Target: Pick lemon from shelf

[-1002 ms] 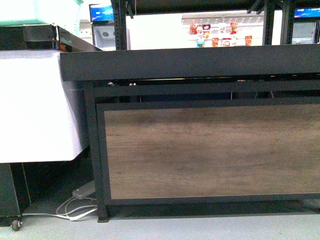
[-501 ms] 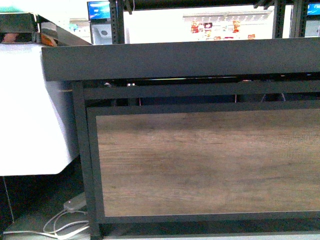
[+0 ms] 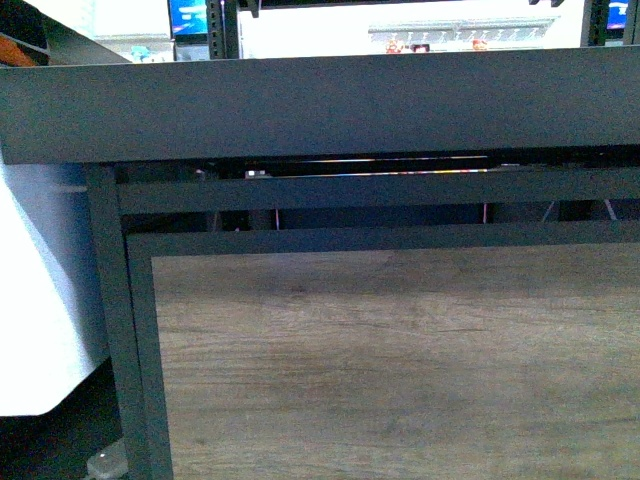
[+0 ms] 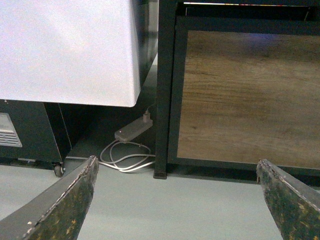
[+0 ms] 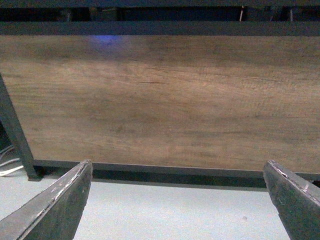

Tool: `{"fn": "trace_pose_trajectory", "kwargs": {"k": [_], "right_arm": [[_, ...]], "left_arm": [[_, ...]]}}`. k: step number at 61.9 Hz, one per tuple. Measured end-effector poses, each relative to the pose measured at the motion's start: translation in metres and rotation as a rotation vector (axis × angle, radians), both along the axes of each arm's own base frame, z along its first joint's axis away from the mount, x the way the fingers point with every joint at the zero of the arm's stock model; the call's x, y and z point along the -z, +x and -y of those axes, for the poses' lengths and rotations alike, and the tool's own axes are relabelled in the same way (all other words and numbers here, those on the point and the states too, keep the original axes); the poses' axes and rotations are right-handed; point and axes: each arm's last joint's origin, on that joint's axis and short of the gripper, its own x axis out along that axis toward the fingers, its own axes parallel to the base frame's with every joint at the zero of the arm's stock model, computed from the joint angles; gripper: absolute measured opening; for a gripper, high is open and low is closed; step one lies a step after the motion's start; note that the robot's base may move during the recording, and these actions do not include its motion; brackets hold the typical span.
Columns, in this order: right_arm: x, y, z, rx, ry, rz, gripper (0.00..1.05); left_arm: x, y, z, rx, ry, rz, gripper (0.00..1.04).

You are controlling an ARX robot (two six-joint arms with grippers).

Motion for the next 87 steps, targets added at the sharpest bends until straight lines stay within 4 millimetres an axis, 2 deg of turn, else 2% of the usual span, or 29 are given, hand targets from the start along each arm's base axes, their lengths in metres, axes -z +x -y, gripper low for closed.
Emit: {"fn": "trace_pose_trajectory", "kwargs": {"k": [87], "right_arm": [[0.0, 0.0, 0.0, 0.001, 0.0, 0.0, 1.02]], "left_arm": [[0.0, 0.0, 0.0, 0.0, 0.0, 0.0, 0.97]]}}
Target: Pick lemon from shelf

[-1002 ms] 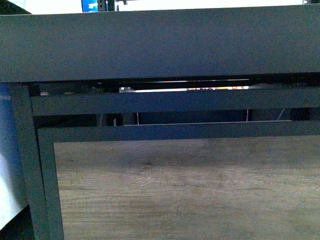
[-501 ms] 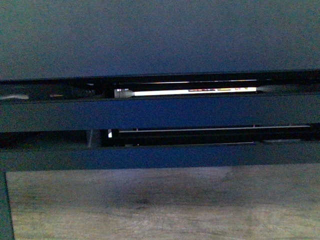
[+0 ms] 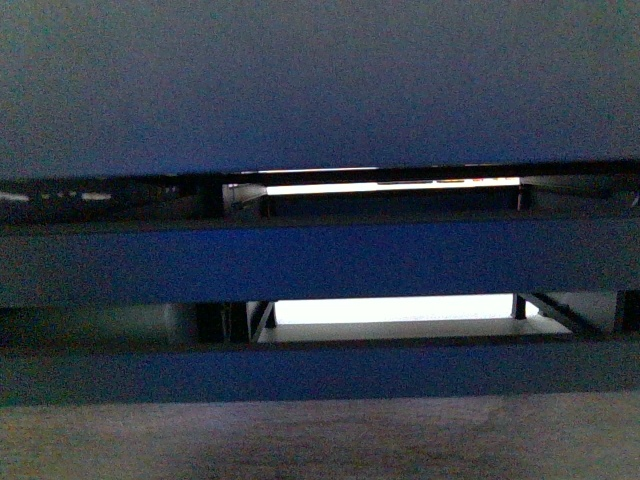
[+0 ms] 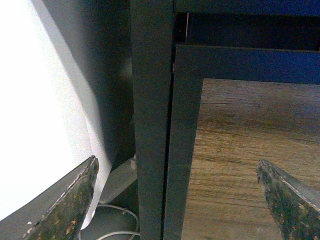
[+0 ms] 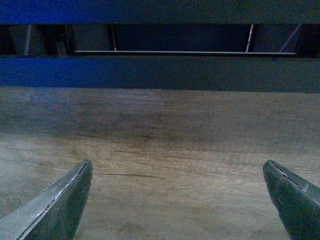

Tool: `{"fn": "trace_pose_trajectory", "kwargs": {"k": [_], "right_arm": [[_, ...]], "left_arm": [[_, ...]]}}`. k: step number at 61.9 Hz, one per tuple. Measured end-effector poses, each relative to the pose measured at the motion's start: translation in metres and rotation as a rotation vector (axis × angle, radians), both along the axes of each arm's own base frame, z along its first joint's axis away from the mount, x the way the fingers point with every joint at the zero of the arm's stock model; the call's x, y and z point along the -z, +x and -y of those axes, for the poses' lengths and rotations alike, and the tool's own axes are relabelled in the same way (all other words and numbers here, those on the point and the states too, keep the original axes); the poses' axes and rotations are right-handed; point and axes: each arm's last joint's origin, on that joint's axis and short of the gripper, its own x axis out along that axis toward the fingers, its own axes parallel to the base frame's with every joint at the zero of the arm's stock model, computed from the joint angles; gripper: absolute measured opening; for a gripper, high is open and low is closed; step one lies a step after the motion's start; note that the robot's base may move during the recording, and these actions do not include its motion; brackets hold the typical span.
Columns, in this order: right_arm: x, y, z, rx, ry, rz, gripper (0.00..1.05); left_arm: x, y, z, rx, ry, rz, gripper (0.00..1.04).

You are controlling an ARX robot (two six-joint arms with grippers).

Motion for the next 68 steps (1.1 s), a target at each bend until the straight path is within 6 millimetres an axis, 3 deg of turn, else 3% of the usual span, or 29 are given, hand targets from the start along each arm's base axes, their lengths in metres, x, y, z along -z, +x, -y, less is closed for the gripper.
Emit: {"fn": "trace_pose_trajectory", "kwargs": {"k": [68], "right_arm": [[0.0, 0.0, 0.0, 0.0, 0.0, 0.0, 1.02]], "left_arm": [[0.0, 0.0, 0.0, 0.0, 0.0, 0.0, 0.97]]}}
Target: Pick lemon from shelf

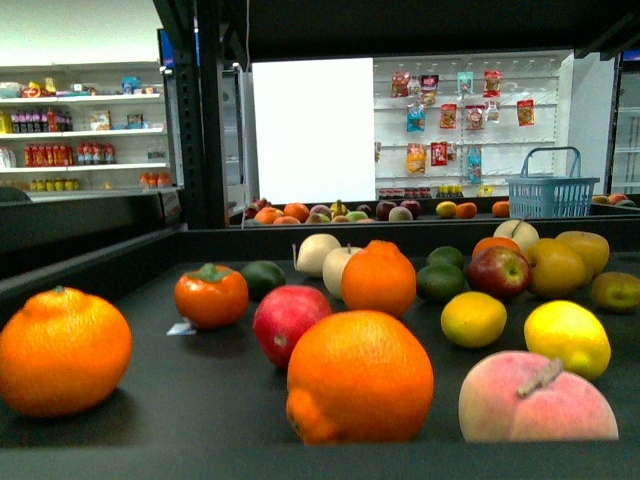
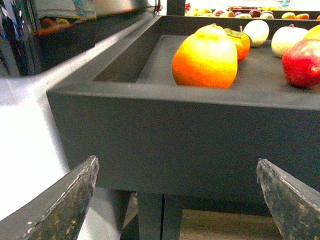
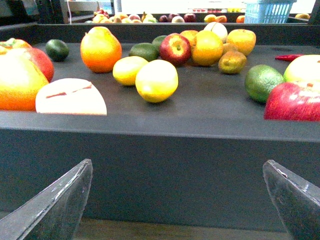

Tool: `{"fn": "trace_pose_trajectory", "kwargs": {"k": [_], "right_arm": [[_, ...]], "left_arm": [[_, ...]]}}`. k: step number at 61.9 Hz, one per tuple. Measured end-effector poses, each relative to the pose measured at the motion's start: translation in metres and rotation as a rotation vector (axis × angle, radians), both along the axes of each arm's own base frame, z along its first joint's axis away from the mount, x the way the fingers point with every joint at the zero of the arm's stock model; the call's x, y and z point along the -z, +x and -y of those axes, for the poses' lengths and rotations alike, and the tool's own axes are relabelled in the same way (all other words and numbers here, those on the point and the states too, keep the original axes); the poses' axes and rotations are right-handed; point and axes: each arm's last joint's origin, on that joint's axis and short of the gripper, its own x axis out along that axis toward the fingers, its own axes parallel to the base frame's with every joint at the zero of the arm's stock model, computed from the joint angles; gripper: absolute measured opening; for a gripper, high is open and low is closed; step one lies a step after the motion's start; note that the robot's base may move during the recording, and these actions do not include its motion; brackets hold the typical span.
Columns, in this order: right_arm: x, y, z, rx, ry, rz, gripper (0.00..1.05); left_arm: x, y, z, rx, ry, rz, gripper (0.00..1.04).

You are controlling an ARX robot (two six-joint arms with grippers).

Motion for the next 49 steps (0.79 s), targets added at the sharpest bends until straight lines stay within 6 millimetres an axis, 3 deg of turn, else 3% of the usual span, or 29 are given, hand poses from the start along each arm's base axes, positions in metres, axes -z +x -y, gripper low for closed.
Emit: {"fn": "trace_pose_trajectory", "kwargs": {"k": [49], "right_arm": [[0.0, 0.0, 0.0, 0.0, 0.0, 0.0, 1.02]], "left_arm": [[0.0, 0.0, 0.0, 0.0, 0.0, 0.0, 0.97]]}}
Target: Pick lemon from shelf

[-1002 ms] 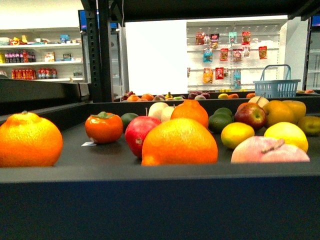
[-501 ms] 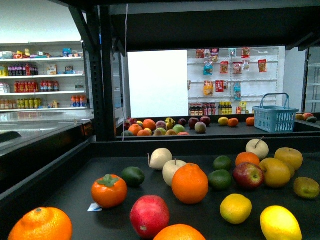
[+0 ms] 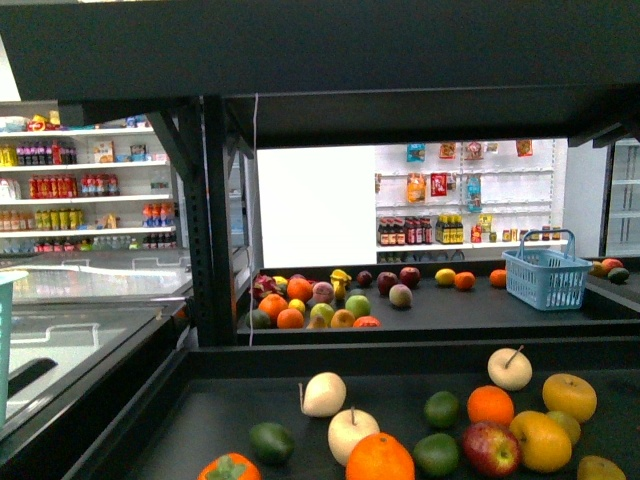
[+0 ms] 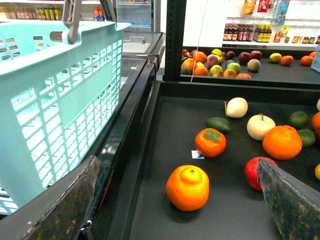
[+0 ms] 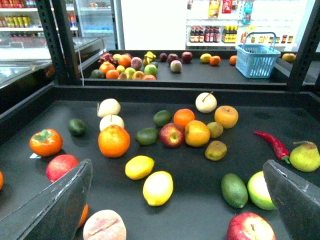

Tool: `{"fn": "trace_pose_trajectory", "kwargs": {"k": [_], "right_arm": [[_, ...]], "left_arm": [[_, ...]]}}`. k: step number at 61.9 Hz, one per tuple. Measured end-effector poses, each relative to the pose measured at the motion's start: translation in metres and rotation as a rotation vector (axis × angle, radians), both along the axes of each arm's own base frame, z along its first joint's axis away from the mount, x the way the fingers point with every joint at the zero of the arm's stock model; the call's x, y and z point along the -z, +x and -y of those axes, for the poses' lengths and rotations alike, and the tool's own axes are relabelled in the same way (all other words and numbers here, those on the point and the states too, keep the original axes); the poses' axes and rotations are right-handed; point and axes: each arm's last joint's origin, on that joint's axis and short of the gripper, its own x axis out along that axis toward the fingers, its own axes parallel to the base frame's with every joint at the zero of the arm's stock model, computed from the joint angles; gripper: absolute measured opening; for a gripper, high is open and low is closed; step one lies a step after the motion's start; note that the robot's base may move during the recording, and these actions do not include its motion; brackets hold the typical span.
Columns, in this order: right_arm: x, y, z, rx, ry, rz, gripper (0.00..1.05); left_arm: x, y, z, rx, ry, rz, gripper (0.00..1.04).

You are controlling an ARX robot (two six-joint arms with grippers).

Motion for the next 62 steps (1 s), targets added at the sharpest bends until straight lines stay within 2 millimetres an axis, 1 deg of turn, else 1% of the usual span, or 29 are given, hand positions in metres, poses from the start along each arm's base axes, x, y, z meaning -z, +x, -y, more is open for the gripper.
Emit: {"fn": "trace_pose_trajectory", "kwargs": {"k": [38, 40, 42, 45, 48, 52, 58, 59, 62], "right_arm": [[0.0, 0.0, 0.0, 0.0, 0.0, 0.0, 1.02], [0.0, 0.0, 0.0, 0.0, 0.0, 0.0, 1.02], [0.0, 0.0, 0.0, 0.0, 0.0, 0.0, 1.02], [0.0, 0.0, 0.0, 0.0, 0.0, 0.0, 1.02], [0.0, 0.0, 0.0, 0.0, 0.0, 0.0, 1.02], [0.0, 0.0, 0.0, 0.0, 0.0, 0.0, 1.02], [0.0, 0.0, 0.0, 0.0, 0.0, 0.0, 1.02], [0.0, 0.0, 0.0, 0.0, 0.0, 0.0, 1.02], [0.0, 0.0, 0.0, 0.0, 0.0, 0.0, 1.02]], "left_arm": [[0.0, 0.0, 0.0, 0.0, 0.0, 0.0, 0.97], [0.001, 0.0, 0.0, 0.024, -0.049, -0.039, 0.97], [0.003, 0.001, -0.001, 0.058, -0.174, -0.168, 0.97], [0.003, 0.006, -0.004, 0.046, -0.35, -0.257, 0.97], [-0.008, 0.012, -0.01, 0.04, -0.464, -0.277, 0.97], [-0.032, 0.023, -0.021, 0.02, -0.564, -0.26, 0.97], [-0.08, 0.045, -0.047, -0.026, -0.739, -0.209, 0.97], [-0.084, 0.047, -0.049, -0.029, -0.754, -0.205, 0.97], [-0.105, 0.059, -0.063, -0.038, -0.84, -0.183, 0.97]]}}
